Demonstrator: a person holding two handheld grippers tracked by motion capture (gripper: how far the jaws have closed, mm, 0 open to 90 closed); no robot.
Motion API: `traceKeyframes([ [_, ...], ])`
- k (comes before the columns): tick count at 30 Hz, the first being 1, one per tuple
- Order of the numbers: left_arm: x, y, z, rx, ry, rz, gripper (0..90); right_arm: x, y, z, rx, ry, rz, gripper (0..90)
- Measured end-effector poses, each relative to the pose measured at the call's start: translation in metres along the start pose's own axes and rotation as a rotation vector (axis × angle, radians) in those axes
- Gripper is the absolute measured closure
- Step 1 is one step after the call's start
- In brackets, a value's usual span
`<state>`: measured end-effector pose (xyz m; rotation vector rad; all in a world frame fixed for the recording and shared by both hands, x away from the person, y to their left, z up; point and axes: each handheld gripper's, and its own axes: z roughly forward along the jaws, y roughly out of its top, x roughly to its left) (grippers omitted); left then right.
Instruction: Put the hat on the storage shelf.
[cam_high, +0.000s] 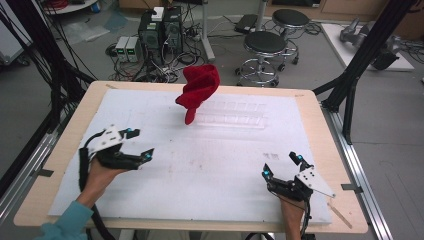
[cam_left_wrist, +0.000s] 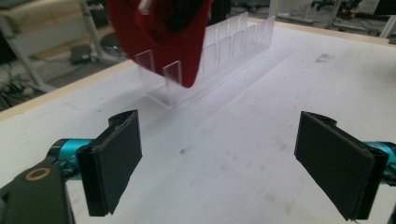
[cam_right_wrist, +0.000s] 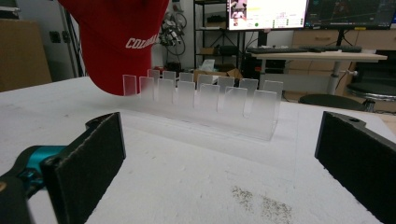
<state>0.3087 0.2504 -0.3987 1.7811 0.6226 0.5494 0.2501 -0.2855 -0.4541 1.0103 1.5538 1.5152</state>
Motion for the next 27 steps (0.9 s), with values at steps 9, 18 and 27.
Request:
traceKeyframes([
  [9,0.013,-0.046,-0.045,-0.132,0.082,-0.013,15.2,0.001,-0.001,-0.001,-0.01,-0.006,-0.005,0.6],
  [18,0.007,-0.069,-0.052,-0.156,0.12,-0.022,15.4,0.001,0.0,-0.001,-0.006,-0.003,-0.002,0.6],
  [27,0.006,-0.071,-0.054,-0.182,0.145,-0.034,16.3,0.001,-0.001,-0.001,-0.007,-0.005,-0.011,0.5],
])
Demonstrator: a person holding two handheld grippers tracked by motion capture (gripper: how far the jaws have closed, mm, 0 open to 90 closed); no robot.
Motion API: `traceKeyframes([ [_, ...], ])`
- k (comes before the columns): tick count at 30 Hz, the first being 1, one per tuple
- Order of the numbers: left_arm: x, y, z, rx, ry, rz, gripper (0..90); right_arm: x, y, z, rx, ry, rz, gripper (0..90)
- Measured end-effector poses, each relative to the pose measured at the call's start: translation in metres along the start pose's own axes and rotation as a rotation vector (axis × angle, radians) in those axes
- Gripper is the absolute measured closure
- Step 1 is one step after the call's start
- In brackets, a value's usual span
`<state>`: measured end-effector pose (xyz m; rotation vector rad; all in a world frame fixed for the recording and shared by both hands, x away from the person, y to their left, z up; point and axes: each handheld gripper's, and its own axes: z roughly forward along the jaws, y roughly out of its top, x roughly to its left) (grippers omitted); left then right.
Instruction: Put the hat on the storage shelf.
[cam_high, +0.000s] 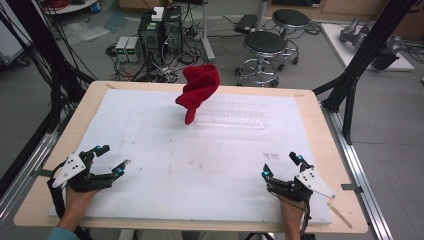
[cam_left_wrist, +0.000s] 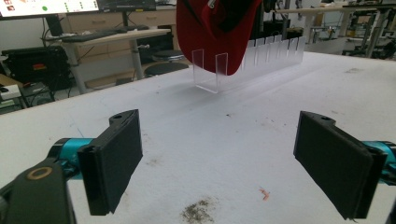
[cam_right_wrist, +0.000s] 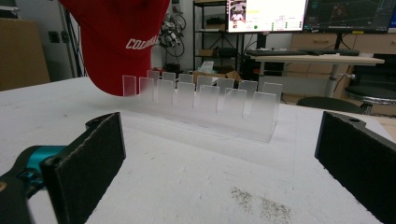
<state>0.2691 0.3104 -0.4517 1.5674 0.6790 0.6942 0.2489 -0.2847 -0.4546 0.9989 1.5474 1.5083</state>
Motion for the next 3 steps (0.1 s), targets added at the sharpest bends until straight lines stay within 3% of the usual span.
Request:
traceKeyframes([
  [3,0.0001,-0.0006,-0.0013,-0.015,0.001,-0.003,16.3,0.0001,0.0,0.0,0.001,-0.003,-0.001,0.6],
])
